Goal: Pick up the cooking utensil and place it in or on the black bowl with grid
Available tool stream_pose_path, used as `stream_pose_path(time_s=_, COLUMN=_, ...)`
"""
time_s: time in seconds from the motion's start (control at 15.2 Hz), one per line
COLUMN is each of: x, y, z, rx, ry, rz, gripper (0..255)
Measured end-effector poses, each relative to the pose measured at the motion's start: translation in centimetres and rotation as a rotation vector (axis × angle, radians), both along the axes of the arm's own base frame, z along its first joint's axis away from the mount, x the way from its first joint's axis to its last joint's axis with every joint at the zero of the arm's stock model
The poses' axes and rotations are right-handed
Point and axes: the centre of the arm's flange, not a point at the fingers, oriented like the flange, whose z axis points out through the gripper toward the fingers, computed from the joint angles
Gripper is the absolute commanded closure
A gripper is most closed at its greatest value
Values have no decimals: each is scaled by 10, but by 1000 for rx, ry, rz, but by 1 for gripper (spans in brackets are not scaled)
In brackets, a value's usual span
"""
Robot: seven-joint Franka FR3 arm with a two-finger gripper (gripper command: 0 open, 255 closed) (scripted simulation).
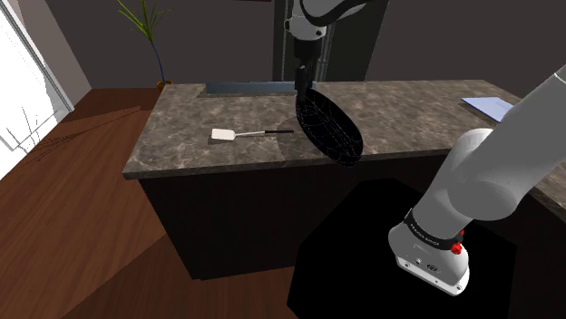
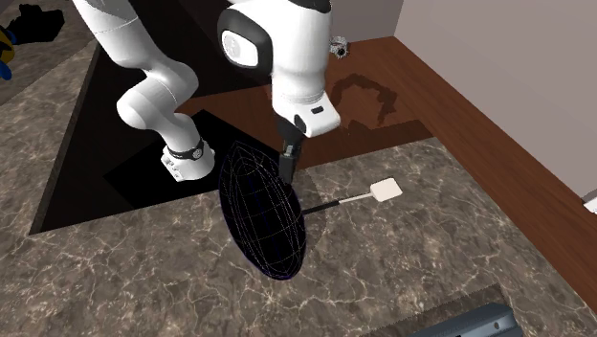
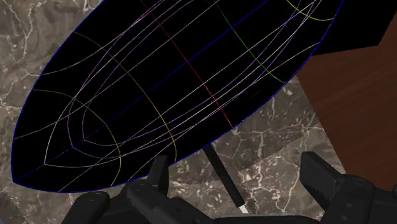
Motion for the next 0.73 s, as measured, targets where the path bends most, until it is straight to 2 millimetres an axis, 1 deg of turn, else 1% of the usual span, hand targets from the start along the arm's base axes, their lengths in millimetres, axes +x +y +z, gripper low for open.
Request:
stream_pose_path(time_s=0.2, x=25, y=16, z=-21, rx=7, ry=7, rz=96, gripper=0)
stream_pose_path(time_s=0.33, x=48, y=24, z=-34, rx=12, ry=10, rz=159, gripper=0)
stream_pose_path(time_s=0.59, x=80, y=52, z=-67, rx=21, ry=20, rz=286, gripper=0)
stream_pose_path(time_s=0.73, x=96, y=69, z=-82, rx=26, ry=25, rz=349, gripper=0)
